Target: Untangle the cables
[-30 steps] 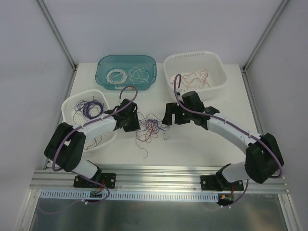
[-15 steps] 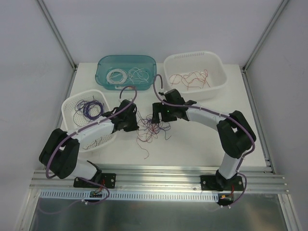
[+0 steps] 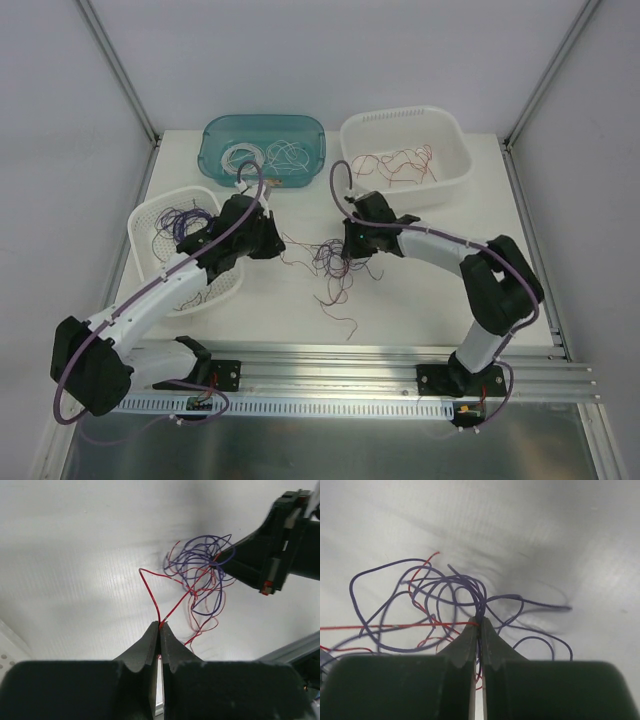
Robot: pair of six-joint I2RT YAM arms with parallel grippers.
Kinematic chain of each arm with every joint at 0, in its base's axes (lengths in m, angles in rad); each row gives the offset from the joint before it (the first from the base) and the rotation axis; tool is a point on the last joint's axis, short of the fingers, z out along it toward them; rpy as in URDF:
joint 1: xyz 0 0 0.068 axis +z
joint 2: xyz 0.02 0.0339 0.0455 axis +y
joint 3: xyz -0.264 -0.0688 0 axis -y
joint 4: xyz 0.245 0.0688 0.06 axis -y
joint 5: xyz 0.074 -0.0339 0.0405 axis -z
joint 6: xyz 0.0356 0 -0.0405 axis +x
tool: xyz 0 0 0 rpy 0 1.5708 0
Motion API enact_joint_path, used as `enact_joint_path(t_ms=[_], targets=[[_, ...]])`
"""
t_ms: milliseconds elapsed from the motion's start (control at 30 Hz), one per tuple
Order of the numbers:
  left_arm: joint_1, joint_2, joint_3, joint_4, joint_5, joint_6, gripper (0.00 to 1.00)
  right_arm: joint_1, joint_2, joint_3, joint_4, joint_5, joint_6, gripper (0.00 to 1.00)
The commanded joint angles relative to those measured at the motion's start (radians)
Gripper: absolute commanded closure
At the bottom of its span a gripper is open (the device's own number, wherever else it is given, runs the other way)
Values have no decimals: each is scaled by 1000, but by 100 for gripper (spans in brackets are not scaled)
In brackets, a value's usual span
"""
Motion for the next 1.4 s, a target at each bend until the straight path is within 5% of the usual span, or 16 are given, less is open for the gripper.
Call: enact_joint_path(t_ms=[0,300,433,700,900,1033,1367], targets=[[68,-63,93,-80,-48,80,100,-132,-138,-100,-122,170,-18,99],[177,-132,254,-157,-69,130,100,-428,-430,-215,-310,229,-69,97],[190,-135,352,-168,-72,157,100,-476,-492,-227,-347,204,-66,86],[189,-129,472,-173,41,152,100,-475,-527,-239,-411,253,-38,67],[189,-128,530,-174,133,146,100,-465,-590,-210,-423,235,-60,43],[189,-105,564,-173,234,127,100,-386,-651,-178,-342,96,-126,27],[186,-43,621,-159,388,98,100,-231,-729,-137,-26,-242,-144,17]])
